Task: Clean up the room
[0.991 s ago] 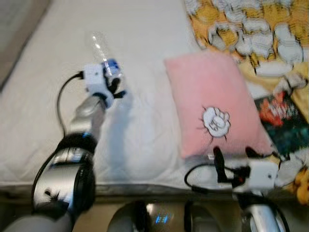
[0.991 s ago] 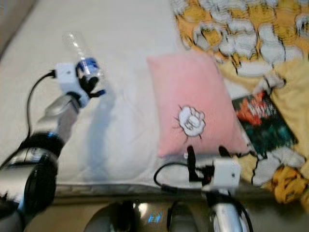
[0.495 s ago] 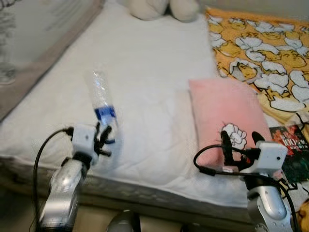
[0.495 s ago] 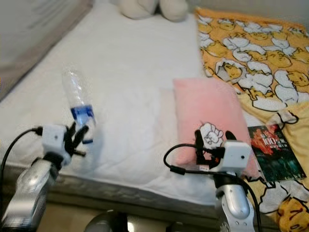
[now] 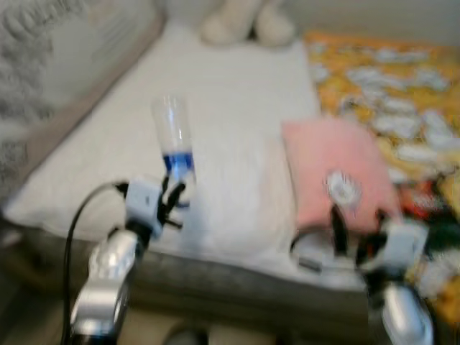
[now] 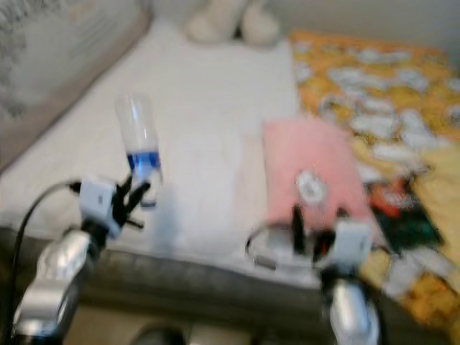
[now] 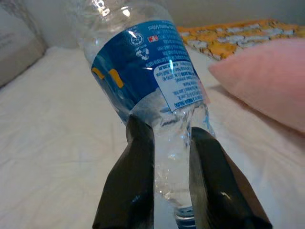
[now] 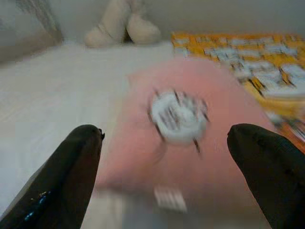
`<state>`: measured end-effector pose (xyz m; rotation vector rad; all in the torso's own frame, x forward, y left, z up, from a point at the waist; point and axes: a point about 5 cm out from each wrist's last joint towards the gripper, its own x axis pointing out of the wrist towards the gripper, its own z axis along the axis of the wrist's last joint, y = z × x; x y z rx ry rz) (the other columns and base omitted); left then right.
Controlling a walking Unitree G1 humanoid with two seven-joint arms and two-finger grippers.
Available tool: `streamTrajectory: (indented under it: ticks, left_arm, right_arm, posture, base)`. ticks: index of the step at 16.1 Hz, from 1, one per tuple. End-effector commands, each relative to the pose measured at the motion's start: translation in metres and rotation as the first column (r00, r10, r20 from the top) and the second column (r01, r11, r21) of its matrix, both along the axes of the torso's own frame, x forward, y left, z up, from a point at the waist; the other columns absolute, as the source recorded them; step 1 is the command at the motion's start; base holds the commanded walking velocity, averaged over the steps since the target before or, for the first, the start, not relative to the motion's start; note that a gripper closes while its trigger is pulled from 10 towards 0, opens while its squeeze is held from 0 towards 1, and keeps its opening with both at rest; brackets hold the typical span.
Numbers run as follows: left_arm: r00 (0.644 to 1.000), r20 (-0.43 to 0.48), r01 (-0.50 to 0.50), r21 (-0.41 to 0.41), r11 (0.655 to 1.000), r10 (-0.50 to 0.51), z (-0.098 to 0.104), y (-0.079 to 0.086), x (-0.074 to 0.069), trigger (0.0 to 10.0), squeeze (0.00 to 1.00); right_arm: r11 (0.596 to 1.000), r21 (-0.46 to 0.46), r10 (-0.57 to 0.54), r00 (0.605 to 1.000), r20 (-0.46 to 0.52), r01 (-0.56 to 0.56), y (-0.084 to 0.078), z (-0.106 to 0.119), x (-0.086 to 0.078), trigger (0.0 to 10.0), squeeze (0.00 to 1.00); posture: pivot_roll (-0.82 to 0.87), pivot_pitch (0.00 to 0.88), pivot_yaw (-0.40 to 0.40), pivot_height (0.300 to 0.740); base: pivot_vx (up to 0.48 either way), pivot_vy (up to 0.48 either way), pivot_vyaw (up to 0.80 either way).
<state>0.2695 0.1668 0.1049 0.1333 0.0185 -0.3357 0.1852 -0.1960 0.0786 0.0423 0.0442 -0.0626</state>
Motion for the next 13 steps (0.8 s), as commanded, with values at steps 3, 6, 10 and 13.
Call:
streamTrajectory:
  ticks: [3,6,10,13]
  left_arm:
    - [1.0,0.019,-0.009,-0.006,1.0,0.01,0.005,0.002,-0.007,10.0,0.0]
    - [0.997,-0.056,0.059,0.024,0.998,-0.057,-0.01,0.011,-0.027,10.0,0.0]
    - [0.993,-0.077,0.089,0.006,0.996,-0.088,-0.013,0.014,-0.038,10.0,0.0]
    - [0.995,-0.07,0.069,-0.002,0.998,-0.069,-0.013,0.014,-0.037,10.0,0.0]
  right_arm:
    - [1.0,-0.017,0.009,1.0,0.03,-0.008,0.004,0.011,-0.01,10.0,0.0]
    - [0.996,-0.081,0.043,0.999,-0.018,-0.044,0.003,0.003,-0.026,10.0,0.0]
    - [0.996,-0.076,0.038,0.991,-0.127,-0.048,-0.012,-0.022,-0.056,10.0,0.0]
    - [0.996,-0.071,0.045,0.987,-0.157,-0.057,-0.01,-0.045,-0.05,10.0,0.0]
  posture:
    - [-0.01,0.036,0.014,0.74]
    - [-0.02,0.044,-0.002,0.74]
    - [-0.02,0.051,-0.036,0.74]
    - [-0.02,0.042,-0.038,0.74]
  base:
    - [0.0,0.0,0.0]
    - [0.0,0.0,0.0]
    - [0.0,0.0,0.0]
    - [0.0,0.0,0.0]
